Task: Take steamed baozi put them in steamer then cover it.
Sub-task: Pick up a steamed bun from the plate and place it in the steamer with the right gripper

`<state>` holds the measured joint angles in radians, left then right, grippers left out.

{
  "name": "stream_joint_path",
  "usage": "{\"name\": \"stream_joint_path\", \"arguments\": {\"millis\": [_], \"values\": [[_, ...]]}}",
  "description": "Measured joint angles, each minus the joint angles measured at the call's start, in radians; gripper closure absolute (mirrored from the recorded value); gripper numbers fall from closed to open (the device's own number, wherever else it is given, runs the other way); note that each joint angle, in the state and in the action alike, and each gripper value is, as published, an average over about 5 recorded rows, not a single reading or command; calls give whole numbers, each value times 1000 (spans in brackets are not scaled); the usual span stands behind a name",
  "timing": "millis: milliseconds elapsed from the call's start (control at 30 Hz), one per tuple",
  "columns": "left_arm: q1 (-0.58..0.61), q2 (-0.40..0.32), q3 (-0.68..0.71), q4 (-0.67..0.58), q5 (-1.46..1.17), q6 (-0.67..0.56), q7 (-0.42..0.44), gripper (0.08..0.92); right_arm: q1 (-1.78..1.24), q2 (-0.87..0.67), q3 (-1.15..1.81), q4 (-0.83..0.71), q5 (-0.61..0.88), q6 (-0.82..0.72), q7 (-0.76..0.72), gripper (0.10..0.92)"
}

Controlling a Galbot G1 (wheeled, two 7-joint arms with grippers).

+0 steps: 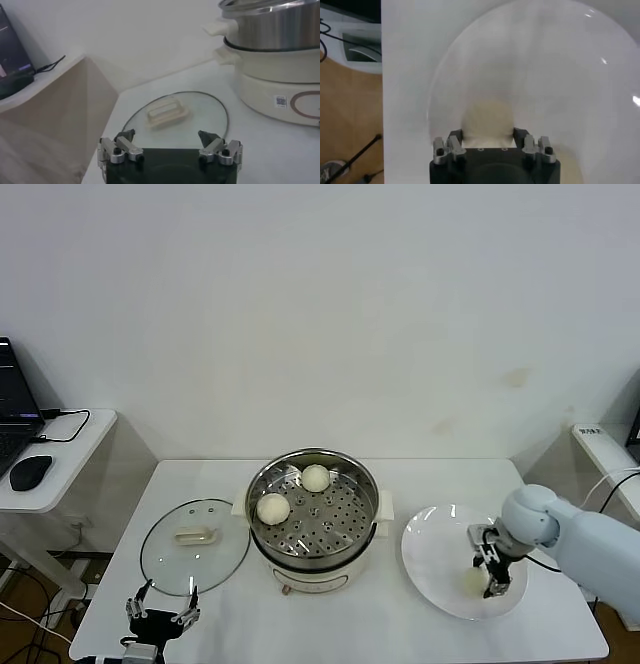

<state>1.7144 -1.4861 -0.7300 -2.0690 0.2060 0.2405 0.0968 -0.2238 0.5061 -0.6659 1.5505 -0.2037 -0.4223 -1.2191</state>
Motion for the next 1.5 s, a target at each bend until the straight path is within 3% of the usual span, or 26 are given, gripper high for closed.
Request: {"name": "stream_joint_path", "arguments": {"millis": [433, 733, 1000, 1233, 1500], "values": [[-21, 8, -9, 1, 3, -4, -26, 177, 293, 60, -74, -35, 143, 6, -65, 406], [-20, 3, -16, -10, 0, -8, -51, 177, 582, 227, -200, -114, 305, 55, -121, 406], [-24, -6, -39, -26, -13, -10, -70, 177, 719, 412, -281, -195, 405, 213, -146, 406], [-26, -12, -47, -25, -19, -11, -77, 177, 765, 549, -335, -195, 392, 344, -139, 406], [-29, -15, -50, -26, -25, -10, -78, 177, 773, 640, -400, -146, 272, 472, -102, 406]]}}
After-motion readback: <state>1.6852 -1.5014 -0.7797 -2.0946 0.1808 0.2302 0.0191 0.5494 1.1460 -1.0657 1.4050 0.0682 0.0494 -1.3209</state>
